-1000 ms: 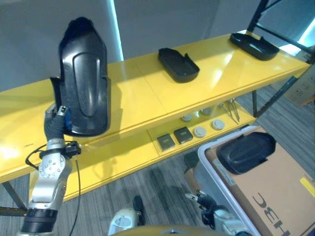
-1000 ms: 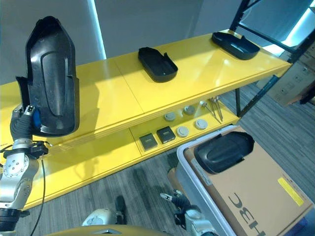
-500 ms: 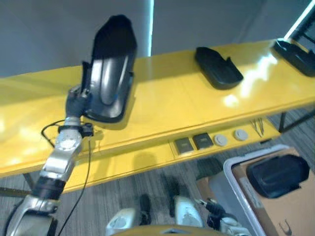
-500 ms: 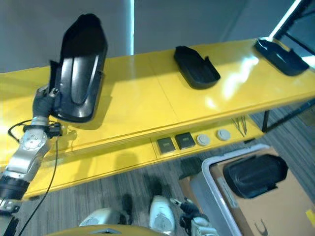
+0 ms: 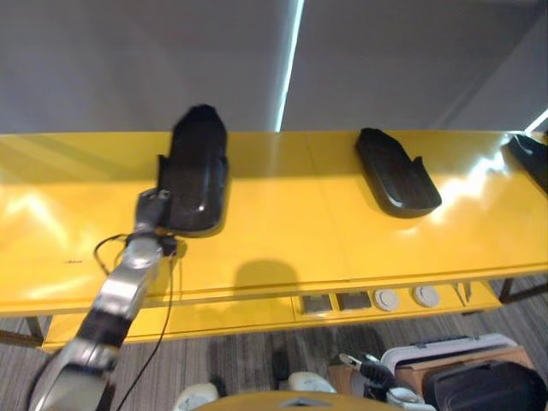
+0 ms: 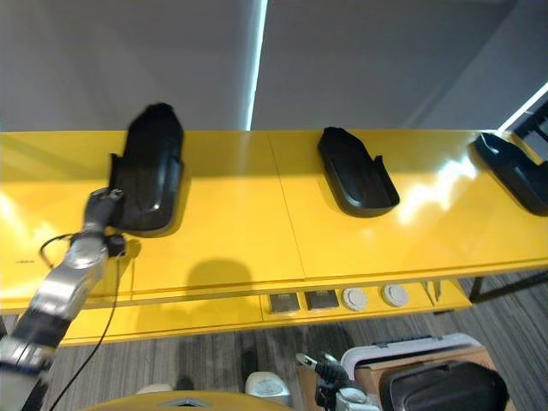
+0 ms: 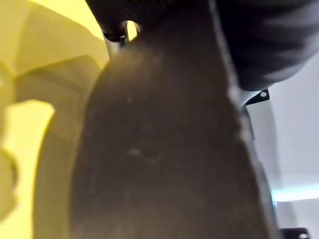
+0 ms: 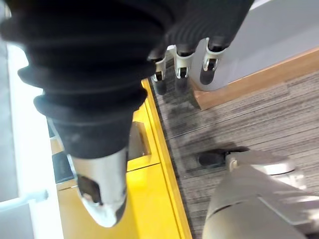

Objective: Move parts from the plastic box to the shelf.

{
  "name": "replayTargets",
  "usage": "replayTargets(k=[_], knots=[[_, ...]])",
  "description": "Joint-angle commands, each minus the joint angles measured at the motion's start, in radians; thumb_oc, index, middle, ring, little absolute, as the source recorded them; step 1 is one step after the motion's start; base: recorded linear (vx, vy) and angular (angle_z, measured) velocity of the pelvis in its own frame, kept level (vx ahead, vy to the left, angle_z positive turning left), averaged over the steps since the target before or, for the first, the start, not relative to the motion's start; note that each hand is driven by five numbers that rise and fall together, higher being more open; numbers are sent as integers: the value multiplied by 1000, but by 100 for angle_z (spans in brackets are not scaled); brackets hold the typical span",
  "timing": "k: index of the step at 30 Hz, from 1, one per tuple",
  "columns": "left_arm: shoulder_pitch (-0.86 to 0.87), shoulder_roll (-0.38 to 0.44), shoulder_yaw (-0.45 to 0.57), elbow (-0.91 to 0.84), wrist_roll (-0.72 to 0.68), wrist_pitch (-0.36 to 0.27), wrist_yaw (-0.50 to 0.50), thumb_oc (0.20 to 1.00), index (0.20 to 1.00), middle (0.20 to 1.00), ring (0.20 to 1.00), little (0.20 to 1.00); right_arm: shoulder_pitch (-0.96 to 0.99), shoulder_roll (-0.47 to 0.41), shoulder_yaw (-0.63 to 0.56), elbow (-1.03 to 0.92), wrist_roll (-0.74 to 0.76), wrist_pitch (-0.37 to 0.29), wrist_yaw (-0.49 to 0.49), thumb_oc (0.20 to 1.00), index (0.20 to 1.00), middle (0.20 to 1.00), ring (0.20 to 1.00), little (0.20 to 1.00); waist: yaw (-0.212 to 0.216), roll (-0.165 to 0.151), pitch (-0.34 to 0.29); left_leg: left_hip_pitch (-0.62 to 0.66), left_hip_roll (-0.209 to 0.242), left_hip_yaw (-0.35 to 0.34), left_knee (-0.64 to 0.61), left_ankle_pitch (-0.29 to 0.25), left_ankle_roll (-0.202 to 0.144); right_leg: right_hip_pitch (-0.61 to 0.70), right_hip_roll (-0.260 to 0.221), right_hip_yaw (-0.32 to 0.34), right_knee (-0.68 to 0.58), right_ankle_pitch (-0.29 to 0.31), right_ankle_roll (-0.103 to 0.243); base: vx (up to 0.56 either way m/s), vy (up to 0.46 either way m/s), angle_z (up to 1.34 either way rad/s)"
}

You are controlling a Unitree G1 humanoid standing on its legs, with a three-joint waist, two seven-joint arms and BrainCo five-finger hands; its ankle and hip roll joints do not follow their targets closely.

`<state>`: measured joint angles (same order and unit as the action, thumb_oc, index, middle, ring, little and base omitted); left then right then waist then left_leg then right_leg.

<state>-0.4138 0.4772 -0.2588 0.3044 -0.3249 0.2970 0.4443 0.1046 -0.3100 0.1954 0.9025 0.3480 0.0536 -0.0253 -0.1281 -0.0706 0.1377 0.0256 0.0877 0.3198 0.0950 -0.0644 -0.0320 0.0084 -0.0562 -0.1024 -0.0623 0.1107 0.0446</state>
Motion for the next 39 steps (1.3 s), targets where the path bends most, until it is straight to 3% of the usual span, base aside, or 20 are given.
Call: replayTargets(k=[1,6,7,11,14,22,26,31,39], knots=[[-157,27,12,94,19,-10,32,200,200,200,200,200,41,-58,22,-5,19,7,6,1000,1000,1000,1000,1000,-33,31,-43,-24,64,-30,-68,95,-21,-51,-19,7,55,-40,93,32,37,-24],[-255,29,-51,300,39,57,30,200,200,200,200,200,28,-77,34,18,-5,17,37,1000,1000,1000,1000,1000,-75,62,-49,9,55,-15,-111,105,-22,-58,-10,36,59,-42,93,44,60,-17],[-293,32,-66,416,62,98,9,200,200,200,200,200,28,-77,50,31,-47,3,50,1000,1000,1000,1000,1000,-97,80,-55,20,46,-2,-121,105,-20,-61,-10,61,55,-37,98,41,115,-27],[-306,48,-86,483,67,86,-34,200,200,200,200,200,21,-78,59,52,-57,-23,58,1000,1000,1000,1000,1000,-110,94,-50,34,37,10,-126,97,-17,-58,-16,77,50,-36,106,18,51,-19],[-288,39,-90,464,30,75,-57,200,200,200,200,200,22,-75,61,43,-57,-19,50,1000,1000,1000,1000,1000,-110,99,-46,38,33,13,-124,91,-14,-55,-21,81,48,-36,108,0,0,0],[-141,-35,-78,302,-108,33,8,200,200,200,200,200,24,-41,59,25,-54,-29,27,1000,1000,1000,1000,1000,-80,93,-32,37,25,-1,-122,79,-7,-45,-25,72,39,-39,108,-2,-4,1],[26,-105,-88,139,-88,17,42,200,200,200,200,200,17,-20,63,5,-24,-24,4,1000,1000,1000,1000,1000,-39,82,-11,22,25,-23,-121,81,-7,-41,-25,53,29,-39,103,-65,-52,14],[107,-114,-82,75,-90,27,34,200,200,200,200,200,20,-14,67,-22,-10,-6,-6,1000,1000,1000,1000,1000,-17,79,-4,19,28,-30,-125,85,-11,-31,-26,35,18,-38,100,-40,-19,9],[163,-121,-98,119,-61,46,28,200,200,200,200,200,25,-8,87,-45,3,8,-17,1000,1000,1000,1000,1000,-8,77,-11,33,33,-28,-142,93,-17,-11,-26,21,4,-38,101,-7,-3,5]])
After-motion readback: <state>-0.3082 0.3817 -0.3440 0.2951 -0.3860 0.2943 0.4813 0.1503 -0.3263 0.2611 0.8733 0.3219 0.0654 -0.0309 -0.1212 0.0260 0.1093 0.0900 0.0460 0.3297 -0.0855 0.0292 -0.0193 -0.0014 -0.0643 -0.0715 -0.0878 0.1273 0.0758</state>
